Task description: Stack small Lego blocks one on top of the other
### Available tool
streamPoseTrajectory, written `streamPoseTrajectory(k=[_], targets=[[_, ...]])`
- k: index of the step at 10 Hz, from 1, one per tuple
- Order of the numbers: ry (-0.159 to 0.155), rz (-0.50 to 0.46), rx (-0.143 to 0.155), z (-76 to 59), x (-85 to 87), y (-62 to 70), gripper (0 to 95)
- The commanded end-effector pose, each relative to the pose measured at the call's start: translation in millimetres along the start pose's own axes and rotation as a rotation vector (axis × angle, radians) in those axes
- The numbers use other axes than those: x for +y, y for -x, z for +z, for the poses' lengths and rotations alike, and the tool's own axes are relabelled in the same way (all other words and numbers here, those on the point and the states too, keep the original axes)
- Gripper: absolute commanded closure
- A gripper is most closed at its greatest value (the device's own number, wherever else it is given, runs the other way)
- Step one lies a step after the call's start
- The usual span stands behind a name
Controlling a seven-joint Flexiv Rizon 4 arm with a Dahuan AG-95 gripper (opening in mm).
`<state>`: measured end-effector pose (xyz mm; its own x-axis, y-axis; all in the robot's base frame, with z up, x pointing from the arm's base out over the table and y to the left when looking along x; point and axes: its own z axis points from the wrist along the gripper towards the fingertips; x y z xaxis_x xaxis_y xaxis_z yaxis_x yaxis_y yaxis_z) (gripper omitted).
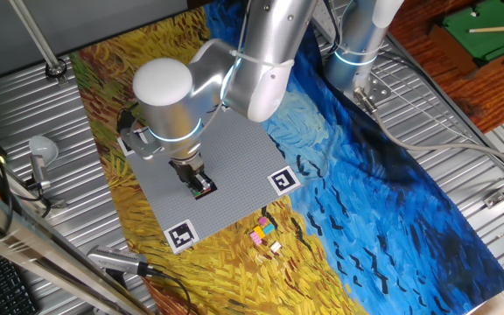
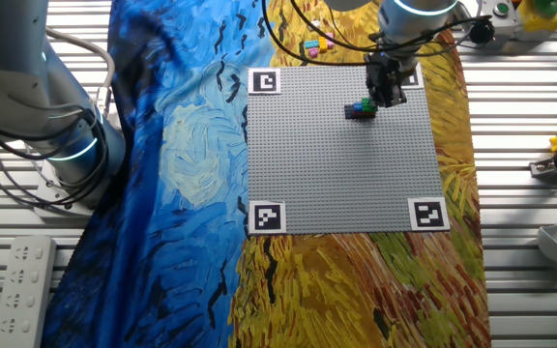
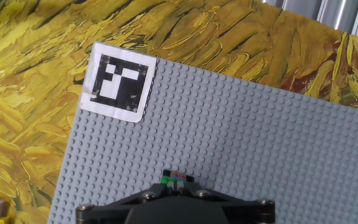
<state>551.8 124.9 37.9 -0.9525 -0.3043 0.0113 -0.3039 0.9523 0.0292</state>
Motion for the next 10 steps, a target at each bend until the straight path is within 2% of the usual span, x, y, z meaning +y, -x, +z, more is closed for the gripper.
streamPoseTrajectory(k=[1, 6, 7, 10], targets=[[0.001, 0.002, 0.014, -4.5, 2.1, -0.1, 95.0], [0.007, -0.002, 0.028, -16.6, 5.8, -5.7, 95.0], [0.007, -0.013, 0.019, -11.2, 6.6, -15.1, 95.0], [-0.002, -0.015, 0.014, -3.6, 10.6, -16.6, 95.0]])
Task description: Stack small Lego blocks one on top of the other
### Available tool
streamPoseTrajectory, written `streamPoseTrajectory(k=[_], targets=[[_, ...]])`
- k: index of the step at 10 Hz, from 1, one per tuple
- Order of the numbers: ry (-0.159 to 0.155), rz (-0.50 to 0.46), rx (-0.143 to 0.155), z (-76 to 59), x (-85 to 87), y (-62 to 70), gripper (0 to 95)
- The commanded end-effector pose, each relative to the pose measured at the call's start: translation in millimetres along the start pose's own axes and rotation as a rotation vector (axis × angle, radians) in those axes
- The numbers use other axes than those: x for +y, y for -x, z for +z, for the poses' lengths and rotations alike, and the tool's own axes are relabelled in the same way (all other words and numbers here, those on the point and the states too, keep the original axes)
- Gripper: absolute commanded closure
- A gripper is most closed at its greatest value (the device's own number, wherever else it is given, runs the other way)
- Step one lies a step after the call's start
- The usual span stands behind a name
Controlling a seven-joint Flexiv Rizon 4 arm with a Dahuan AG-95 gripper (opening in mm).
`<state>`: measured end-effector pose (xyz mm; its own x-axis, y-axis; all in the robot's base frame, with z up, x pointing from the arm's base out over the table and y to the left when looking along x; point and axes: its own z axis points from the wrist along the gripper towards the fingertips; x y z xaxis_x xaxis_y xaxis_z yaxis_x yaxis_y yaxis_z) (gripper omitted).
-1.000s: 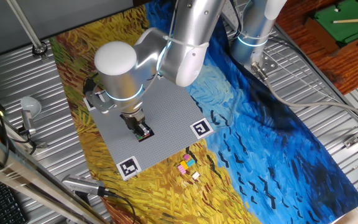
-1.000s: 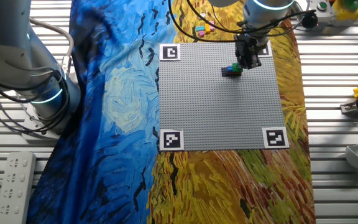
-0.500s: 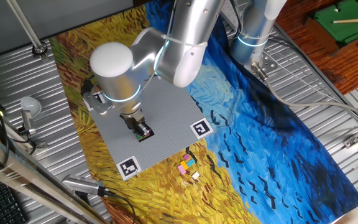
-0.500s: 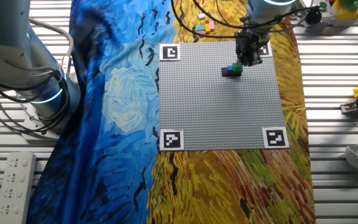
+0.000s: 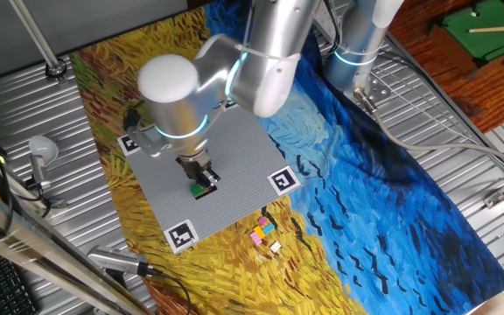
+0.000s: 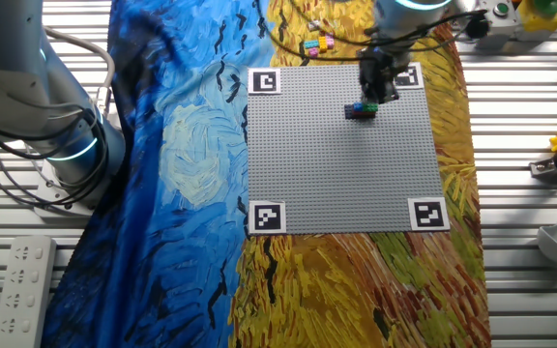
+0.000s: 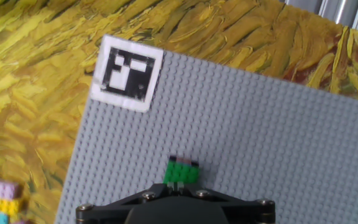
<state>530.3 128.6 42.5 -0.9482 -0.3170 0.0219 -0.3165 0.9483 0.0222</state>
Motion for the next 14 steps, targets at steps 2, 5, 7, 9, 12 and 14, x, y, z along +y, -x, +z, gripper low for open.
streamPoseTrajectory(k=[2, 5, 7, 9, 12, 14], targets=[[-0.003, -0.007, -0.004, 12.9, 1.3, 2.5, 95.0], [-0.005, -0.004, 0.005, 4.8, 2.8, 3.6, 95.0], [-0.007, 0.005, 0.015, -1.6, 3.8, 7.4, 95.0], [-0.008, 0.008, 0.014, -1.8, 3.7, 8.3, 95.0], [-0.01, 0.007, 0.01, 1.0, 2.3, 10.6, 95.0], [-0.01, 0.006, 0.01, 0.2, 0.8, 11.5, 95.0]])
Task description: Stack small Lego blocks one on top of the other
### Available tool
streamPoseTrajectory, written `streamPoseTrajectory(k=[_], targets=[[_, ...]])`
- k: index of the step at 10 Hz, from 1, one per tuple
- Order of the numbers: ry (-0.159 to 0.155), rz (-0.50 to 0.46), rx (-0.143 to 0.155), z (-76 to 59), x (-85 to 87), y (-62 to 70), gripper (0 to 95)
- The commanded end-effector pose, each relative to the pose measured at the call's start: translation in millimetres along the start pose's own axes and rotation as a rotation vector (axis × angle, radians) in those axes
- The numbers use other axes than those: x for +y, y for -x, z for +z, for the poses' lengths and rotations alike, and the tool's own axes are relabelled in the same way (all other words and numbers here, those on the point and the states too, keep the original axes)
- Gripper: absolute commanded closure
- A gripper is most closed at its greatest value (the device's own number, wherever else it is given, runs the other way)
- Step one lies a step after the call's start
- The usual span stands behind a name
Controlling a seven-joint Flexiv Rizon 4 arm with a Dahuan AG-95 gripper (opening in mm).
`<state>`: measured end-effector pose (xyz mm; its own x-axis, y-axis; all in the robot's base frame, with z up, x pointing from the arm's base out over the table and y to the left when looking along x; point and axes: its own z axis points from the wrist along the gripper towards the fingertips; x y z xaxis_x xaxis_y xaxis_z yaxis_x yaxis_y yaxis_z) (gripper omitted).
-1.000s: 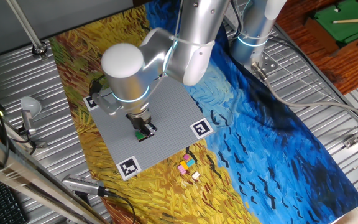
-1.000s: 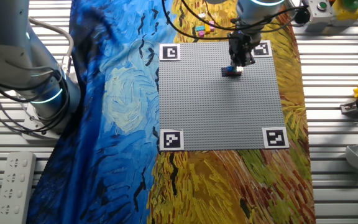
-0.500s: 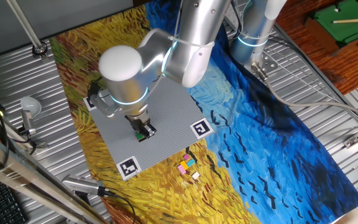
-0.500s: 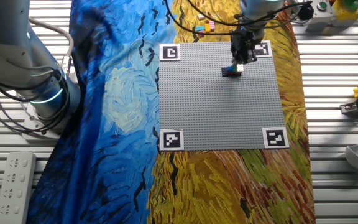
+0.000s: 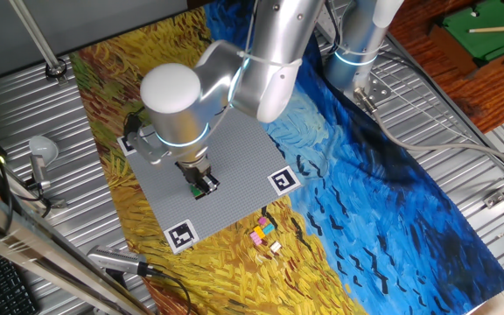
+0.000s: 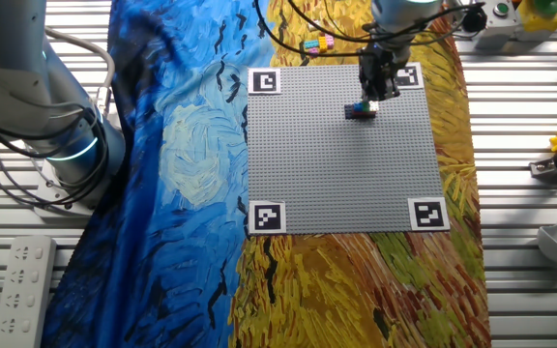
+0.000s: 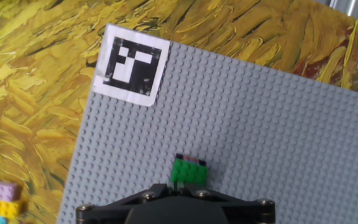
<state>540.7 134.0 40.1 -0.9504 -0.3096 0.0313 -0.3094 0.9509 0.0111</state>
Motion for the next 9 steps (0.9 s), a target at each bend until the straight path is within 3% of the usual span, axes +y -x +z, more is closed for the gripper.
streamPoseTrajectory(k=[1, 5, 7, 9], targets=[[0.001, -0.002, 0.001, -2.4, -2.0, 0.1, 95.0], [0.001, -0.006, 0.001, 0.1, -6.3, 1.6, 95.0], [0.0, -0.007, -0.007, 10.5, -8.6, 2.8, 95.0], [0.007, -0.005, -0.006, 11.7, -8.7, 3.0, 95.0]])
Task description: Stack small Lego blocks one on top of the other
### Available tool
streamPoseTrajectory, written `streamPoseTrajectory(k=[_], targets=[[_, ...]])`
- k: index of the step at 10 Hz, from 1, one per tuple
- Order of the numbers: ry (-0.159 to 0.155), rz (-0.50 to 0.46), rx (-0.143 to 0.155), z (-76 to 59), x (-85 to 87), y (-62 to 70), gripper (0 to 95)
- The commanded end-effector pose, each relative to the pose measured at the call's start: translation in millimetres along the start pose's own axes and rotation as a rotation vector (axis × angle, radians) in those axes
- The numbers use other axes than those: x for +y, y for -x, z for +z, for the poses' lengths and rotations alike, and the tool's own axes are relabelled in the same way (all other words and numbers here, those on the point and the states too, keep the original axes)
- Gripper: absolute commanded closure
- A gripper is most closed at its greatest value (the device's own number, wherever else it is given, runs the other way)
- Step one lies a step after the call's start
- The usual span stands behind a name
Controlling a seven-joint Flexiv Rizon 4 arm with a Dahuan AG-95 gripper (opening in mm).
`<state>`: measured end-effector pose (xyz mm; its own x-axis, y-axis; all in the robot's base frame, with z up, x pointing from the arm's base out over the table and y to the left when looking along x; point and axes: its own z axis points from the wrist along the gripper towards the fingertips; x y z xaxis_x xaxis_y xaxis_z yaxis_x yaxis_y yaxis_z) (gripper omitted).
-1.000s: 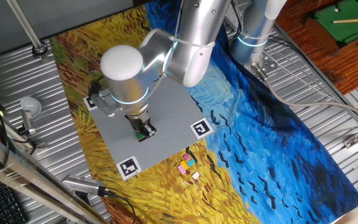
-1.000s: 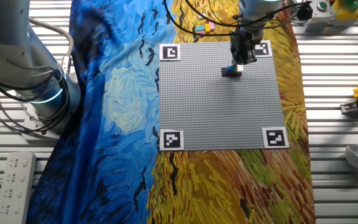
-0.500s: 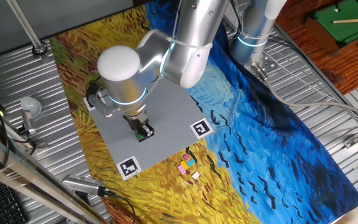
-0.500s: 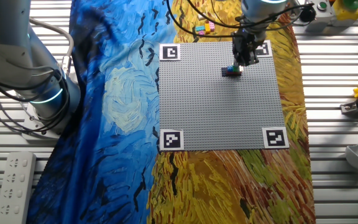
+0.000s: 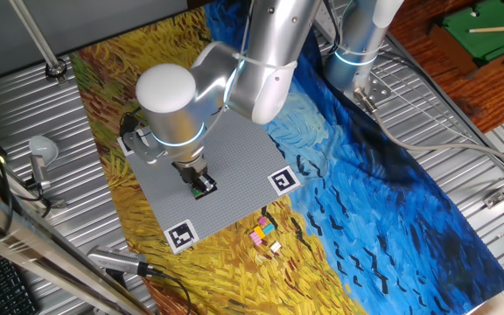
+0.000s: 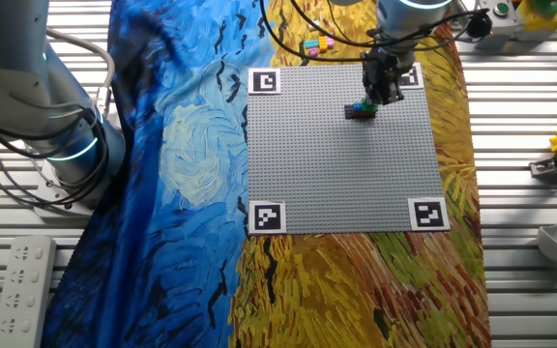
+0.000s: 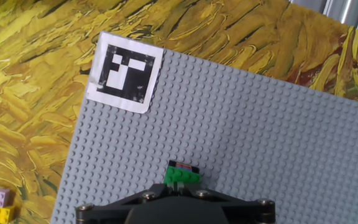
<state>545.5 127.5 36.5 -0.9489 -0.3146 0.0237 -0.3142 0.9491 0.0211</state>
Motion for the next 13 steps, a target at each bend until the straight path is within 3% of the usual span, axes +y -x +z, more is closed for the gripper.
streamPoseTrajectory(k=[1, 6, 11, 12, 13], targets=[[0.0, 0.001, 0.003, 5.5, -0.6, 0.0, 95.0], [0.0, -0.006, 0.02, -14.6, 3.9, 1.8, 95.0], [0.006, -0.083, 0.024, -28.8, 8.6, -4.2, 95.0], [0.01, -0.104, 0.027, -32.3, 10.5, -8.6, 76.0], [0.01, -0.118, 0.033, -33.3, 11.3, -11.7, 76.0]])
